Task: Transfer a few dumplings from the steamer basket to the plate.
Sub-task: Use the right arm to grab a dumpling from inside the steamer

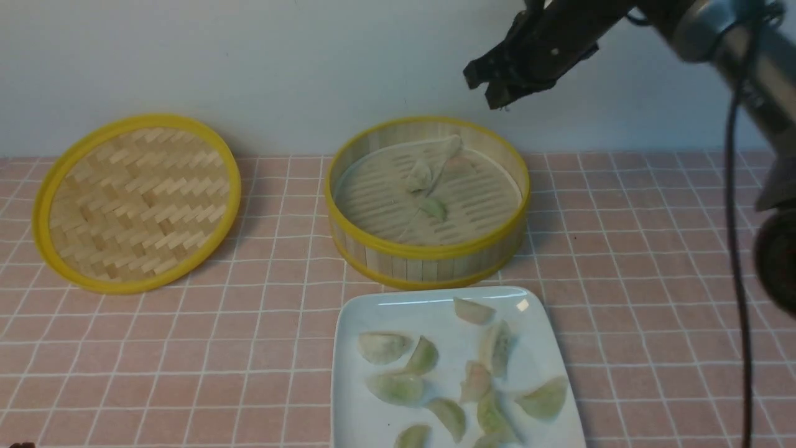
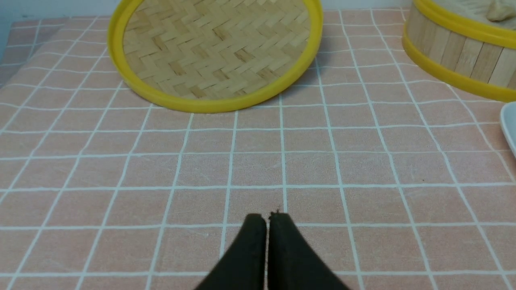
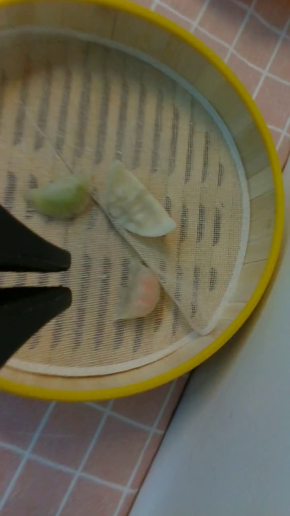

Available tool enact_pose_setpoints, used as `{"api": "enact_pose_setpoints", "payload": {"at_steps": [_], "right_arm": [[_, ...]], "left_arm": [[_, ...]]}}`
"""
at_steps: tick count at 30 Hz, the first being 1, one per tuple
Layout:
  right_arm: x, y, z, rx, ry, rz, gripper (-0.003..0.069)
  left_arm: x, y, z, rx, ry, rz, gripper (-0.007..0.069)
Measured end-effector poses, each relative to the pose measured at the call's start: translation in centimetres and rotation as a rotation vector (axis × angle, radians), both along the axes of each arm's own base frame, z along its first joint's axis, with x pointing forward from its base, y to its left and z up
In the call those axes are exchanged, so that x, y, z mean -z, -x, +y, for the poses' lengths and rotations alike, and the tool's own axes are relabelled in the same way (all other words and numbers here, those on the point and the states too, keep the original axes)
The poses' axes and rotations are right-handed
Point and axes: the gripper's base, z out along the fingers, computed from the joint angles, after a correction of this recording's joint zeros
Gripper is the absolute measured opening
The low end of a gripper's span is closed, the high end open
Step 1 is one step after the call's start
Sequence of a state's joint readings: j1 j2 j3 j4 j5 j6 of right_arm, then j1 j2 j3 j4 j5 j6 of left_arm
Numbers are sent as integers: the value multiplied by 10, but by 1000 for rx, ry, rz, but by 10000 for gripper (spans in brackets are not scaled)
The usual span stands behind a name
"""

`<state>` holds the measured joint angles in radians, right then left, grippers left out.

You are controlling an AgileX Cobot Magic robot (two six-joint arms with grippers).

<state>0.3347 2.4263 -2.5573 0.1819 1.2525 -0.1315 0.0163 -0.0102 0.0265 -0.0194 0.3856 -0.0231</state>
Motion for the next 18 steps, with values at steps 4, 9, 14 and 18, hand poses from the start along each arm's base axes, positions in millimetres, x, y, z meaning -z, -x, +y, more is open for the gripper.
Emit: {"api": "enact_pose_setpoints", "payload": {"at_steps": [4, 9, 14, 18], "right_arm": [[45, -17, 16, -29, 11, 13, 154], [86, -26, 20, -70, 55, 45, 288], [109, -39, 19, -81, 113, -53, 404], [108, -44, 17, -81, 150, -117, 435]], "left_arm": [[0, 0, 0, 0, 0, 0, -6], [0, 0, 0, 0, 0, 0, -6], [0, 0, 0, 0, 0, 0, -6], [0, 0, 0, 0, 0, 0, -6]]}}
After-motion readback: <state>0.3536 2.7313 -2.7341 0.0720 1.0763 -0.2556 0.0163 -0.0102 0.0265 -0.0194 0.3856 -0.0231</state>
